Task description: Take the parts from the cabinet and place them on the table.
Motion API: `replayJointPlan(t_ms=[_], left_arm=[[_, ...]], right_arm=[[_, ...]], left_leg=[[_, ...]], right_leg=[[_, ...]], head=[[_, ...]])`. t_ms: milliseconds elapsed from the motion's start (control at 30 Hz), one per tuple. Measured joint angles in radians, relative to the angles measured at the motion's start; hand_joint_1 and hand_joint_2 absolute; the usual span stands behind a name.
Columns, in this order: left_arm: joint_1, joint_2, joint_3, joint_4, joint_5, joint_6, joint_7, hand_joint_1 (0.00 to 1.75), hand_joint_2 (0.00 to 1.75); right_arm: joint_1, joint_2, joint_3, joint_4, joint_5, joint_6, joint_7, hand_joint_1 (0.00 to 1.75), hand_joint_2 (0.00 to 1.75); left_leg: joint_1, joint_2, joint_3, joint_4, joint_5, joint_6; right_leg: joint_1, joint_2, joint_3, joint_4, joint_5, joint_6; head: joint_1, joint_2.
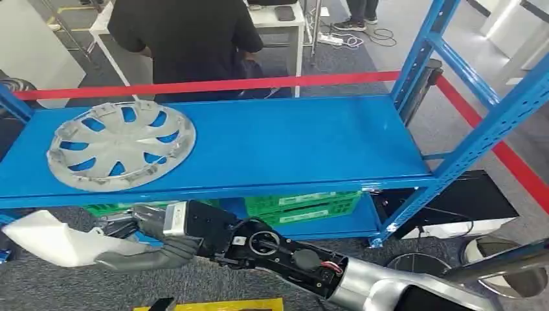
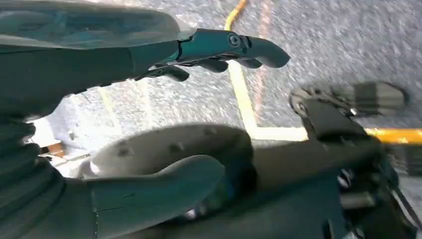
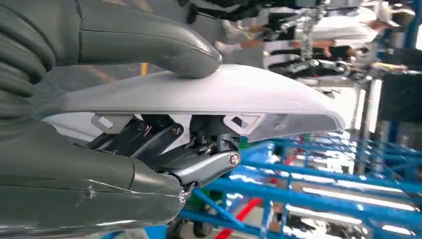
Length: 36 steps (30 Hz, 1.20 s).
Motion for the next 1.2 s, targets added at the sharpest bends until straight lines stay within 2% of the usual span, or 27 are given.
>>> replayJointPlan(t_ms=[33, 100, 133, 167, 233, 300, 333, 367, 400, 467, 500, 533, 567, 633, 667, 700, 733, 800, 833, 867, 900, 1000, 1033, 1067, 1100, 1167, 1200], left_arm=[[0.001, 0.001, 0.0, 0.0, 0.002, 0.0, 0.0, 0.0, 1.75], [0.004, 0.004, 0.0, 0.0, 0.005, 0.005, -0.001, 0.0, 1.75], [0.006, 0.004, 0.0, 0.0, 0.009, 0.006, -0.001, 0.0, 1.75], [0.009, 0.004, 0.0, 0.0, 0.012, 0.007, -0.002, 0.0, 1.75], [0.014, 0.004, 0.0, 0.0, 0.017, 0.008, -0.005, 0.0, 1.75], [0.017, 0.004, 0.0, 0.0, 0.021, 0.009, -0.012, 0.0, 1.75], [0.018, -0.001, 0.0, 0.0, 0.021, 0.009, -0.018, 0.0, 1.75], [0.016, 0.002, 0.0, 0.0, 0.02, 0.011, -0.02, 0.0, 1.75], [0.016, 0.003, 0.0, 0.0, 0.02, 0.01, -0.022, 0.0, 1.75], [0.02, 0.005, 0.0, 0.0, 0.021, 0.011, -0.023, 0.0, 1.75], [0.027, 0.015, 0.0, 0.002, 0.025, 0.015, -0.025, 0.0, 1.75], [0.03, 0.013, 0.0, 0.001, 0.029, 0.016, -0.028, 0.0, 1.75], [0.032, 0.014, 0.0, 0.001, 0.03, 0.016, -0.031, 0.0, 1.75], [0.031, 0.019, 0.0, 0.001, 0.031, 0.017, -0.032, 0.0, 1.75], [0.032, 0.02, 0.0, 0.001, 0.029, 0.017, -0.024, 0.0, 1.75], [0.033, 0.021, 0.0, 0.001, 0.027, 0.016, -0.015, 0.0, 1.75], [0.033, 0.024, 0.0, 0.001, 0.025, 0.013, -0.007, 0.0, 1.75], [0.033, 0.027, 0.0, 0.001, 0.021, 0.01, 0.01, 0.0, 1.75], [0.032, 0.027, 0.0, 0.001, 0.02, 0.008, 0.019, 0.0, 1.75], [0.03, 0.028, 0.0, 0.0, 0.019, 0.007, 0.026, 0.0, 1.75], [0.027, 0.031, 0.0, 0.0, 0.019, 0.007, 0.03, 0.0, 1.75], [0.033, 0.034, 0.0, 0.0, 0.019, 0.004, 0.033, 0.0, 1.75], [0.034, 0.034, 0.0, 0.0, 0.022, 0.004, 0.03, 0.0, 1.75], [0.035, 0.037, 0.0, 0.0, 0.024, 0.004, 0.022, 0.0, 1.75], [0.035, 0.039, 0.0, 0.0, 0.027, 0.004, 0.012, 0.0, 1.75], [0.035, 0.041, 0.0, 0.0, 0.031, 0.003, -0.003, 0.0, 1.75], [0.035, 0.04, 0.0, 0.0, 0.032, 0.0, -0.013, 0.0, 1.75]], right_arm=[[0.001, 0.0, 0.0, 0.003, 0.0, 0.001, -0.002, 1.75, 1.75], [0.002, 0.0, 0.005, 0.011, 0.0, 0.005, -0.005, 1.75, 1.75], [0.004, 0.0, 0.007, 0.016, 0.0, 0.012, -0.007, 1.75, 1.75], [0.007, 0.0, 0.008, 0.022, 0.0, 0.017, -0.008, 1.75, 1.75], [0.01, 0.0, 0.009, 0.032, 0.003, 0.024, -0.011, 1.75, 1.75], [0.01, 0.0, 0.012, 0.039, 0.004, 0.029, -0.014, 1.75, 1.75], [0.01, 0.002, 0.013, 0.042, 0.004, 0.03, -0.016, 1.75, 1.75], [0.01, 0.005, 0.013, 0.044, 0.004, 0.032, -0.017, 1.75, 1.75], [0.011, 0.006, 0.013, 0.048, 0.004, 0.033, -0.018, 1.75, 1.75], [0.011, 0.007, 0.014, 0.054, -0.002, 0.042, -0.024, 1.75, 1.75], [0.014, 0.008, 0.014, 0.059, -0.002, 0.05, -0.029, 1.75, 1.75], [0.016, 0.01, 0.017, 0.068, -0.004, 0.058, -0.033, 1.75, 1.75], [0.017, 0.013, 0.018, 0.073, -0.005, 0.063, -0.04, 1.75, 1.75], [0.025, 0.017, 0.019, 0.085, -0.003, 0.064, -0.048, 1.75, 1.75], [0.032, 0.017, 0.019, 0.092, 0.0, 0.063, -0.053, 1.75, 1.75], [0.037, 0.017, 0.02, 0.1, 0.002, 0.059, -0.056, 1.75, 1.75], [0.041, 0.017, 0.02, 0.106, 0.003, 0.055, -0.058, 1.75, 1.75], [0.043, 0.017, 0.02, 0.113, 0.003, 0.052, -0.057, 1.75, 1.75], [0.043, 0.019, 0.02, 0.115, 0.003, 0.05, -0.057, 1.75, 1.75], [0.043, 0.022, 0.019, 0.116, 0.003, 0.047, -0.058, 1.75, 1.75], [0.044, 0.023, 0.017, 0.116, 0.006, 0.044, -0.057, 1.75, 1.75], [0.046, 0.023, 0.016, 0.121, 0.011, 0.042, -0.056, 1.75, 1.75], [0.049, 0.023, 0.016, 0.124, 0.019, 0.039, -0.055, 1.75, 1.75], [0.052, 0.023, 0.015, 0.124, 0.023, 0.035, -0.056, 1.75, 1.75], [0.052, 0.022, 0.012, 0.126, 0.024, 0.035, -0.056, 1.75, 1.75], [0.052, 0.02, 0.008, 0.13, 0.029, 0.035, -0.056, 1.75, 1.75], [0.052, 0.019, 0.008, 0.133, 0.032, 0.036, -0.058, 1.75, 1.75]], left_leg=[[-0.002, 0.0, -0.012, -0.002, 0.011, 0.004], [-0.005, -0.003, -0.041, -0.001, 0.033, 0.013], [-0.007, -0.004, -0.055, 0.0, 0.042, 0.014], [-0.008, -0.008, -0.07, 0.001, 0.052, 0.013], [-0.009, -0.021, -0.099, 0.007, 0.07, 0.01], [-0.012, -0.041, -0.122, 0.014, 0.086, 0.004], [-0.009, -0.047, -0.129, 0.017, 0.093, 0.0], [-0.011, -0.057, -0.134, 0.019, 0.101, -0.005], [-0.007, -0.063, -0.136, 0.015, 0.113, -0.011], [-0.003, -0.084, -0.14, 0.005, 0.133, -0.027], [-0.005, -0.094, -0.143, 0.007, 0.136, -0.031], [-0.008, -0.061, -0.16, 0.029, 0.098, -0.035], [-0.005, -0.037, -0.181, 0.083, 0.035, -0.043], [0.001, -0.016, -0.224, 0.236, -0.075, -0.057], [0.004, -0.013, -0.24, 0.311, -0.096, -0.064], [0.009, -0.011, -0.238, 0.347, -0.073, -0.07], [0.015, -0.007, -0.218, 0.341, -0.029, -0.075], [0.024, 0.01, -0.123, 0.222, 0.04, -0.086], [0.03, 0.049, -0.05, 0.126, 0.032, -0.094], [0.016, 0.072, 0.004, 0.037, -0.009, -0.098], [0.012, 0.068, 0.009, 0.009, -0.02, -0.066], [0.006, 0.039, -0.02, 0.015, -0.003, -0.039], [0.006, 0.033, -0.029, 0.014, 0.006, -0.024], [0.006, 0.025, -0.043, 0.015, 0.017, -0.013], [0.004, 0.017, -0.057, 0.015, 0.028, -0.006], [-0.005, -0.005, -0.088, 0.016, 0.051, 0.0], [-0.01, -0.02, -0.103, 0.017, 0.062, 0.002]], right_leg=[[0.002, -0.001, -0.012, 0.027, -0.047, 0.004], [-0.002, -0.004, -0.055, 0.182, -0.186, 0.007], [-0.001, -0.004, -0.07, 0.261, -0.228, 0.008], [-0.001, -0.004, -0.075, 0.319, -0.24, 0.008], [0.001, -0.003, -0.031, 0.306, -0.186, 0.003], [0.005, 0.018, 0.092, 0.141, -0.119, -0.013], [0.005, 0.063, 0.149, 0.044, -0.143, -0.029], [0.002, 0.068, 0.187, -0.022, -0.16, -0.027], [0.006, 0.061, 0.19, -0.027, -0.16, -0.024], [0.014, 0.042, 0.184, -0.028, -0.148, -0.032], [-0.005, 0.025, 0.17, -0.047, -0.131, -0.038], [-0.003, 0.011, 0.168, -0.048, -0.12, -0.043], [-0.003, 0.005, 0.156, -0.049, -0.111, -0.052], [0.0, -0.021, 0.132, -0.048, -0.094, -0.051], [0.0, -0.037, 0.118, -0.046, -0.086, -0.05], [0.0, -0.05, 0.105, -0.045, -0.077, -0.047], [-0.001, -0.065, 0.091, -0.041, -0.069, -0.044], [-0.004, -0.09, 0.069, -0.025, -0.061, -0.036], [-0.002, -0.097, 0.063, -0.012, -0.059, -0.03], [0.004, -0.104, 0.051, -0.003, -0.058, -0.024], [0.006, -0.115, 0.05, 0.0, -0.053, -0.017], [-0.003, -0.146, 0.043, 0.006, -0.038, -0.002], [-0.009, -0.106, 0.033, 0.025, -0.071, 0.006], [-0.009, -0.06, 0.016, 0.075, -0.134, 0.006], [-0.006, -0.033, -0.006, 0.153, -0.202, 0.004], [-0.003, -0.016, -0.039, 0.301, -0.287, -0.004], [0.001, -0.013, -0.039, 0.34, -0.288, -0.01]], head=[[0.002, 0.0], [0.006, 0.0], [0.005, 0.0], [0.005, 0.0], [0.005, 0.0], [0.005, 0.0], [0.005, 0.0], [0.005, 0.0], [0.006, 0.0], [0.007, 0.0], [0.007, 0.0], [0.008, 0.0], [0.0, 0.0], [-0.001, 0.0], [-0.001, 0.0], [-0.001, 0.0], [-0.001, 0.0], [-0.001, 0.0], [-0.002, 0.0], [-0.007, 0.0], [-0.002, 0.0], [0.001, 0.0], [0.001, 0.0], [0.001, 0.0], [0.005, 0.0], [0.006, 0.0], [0.006, 0.0]])
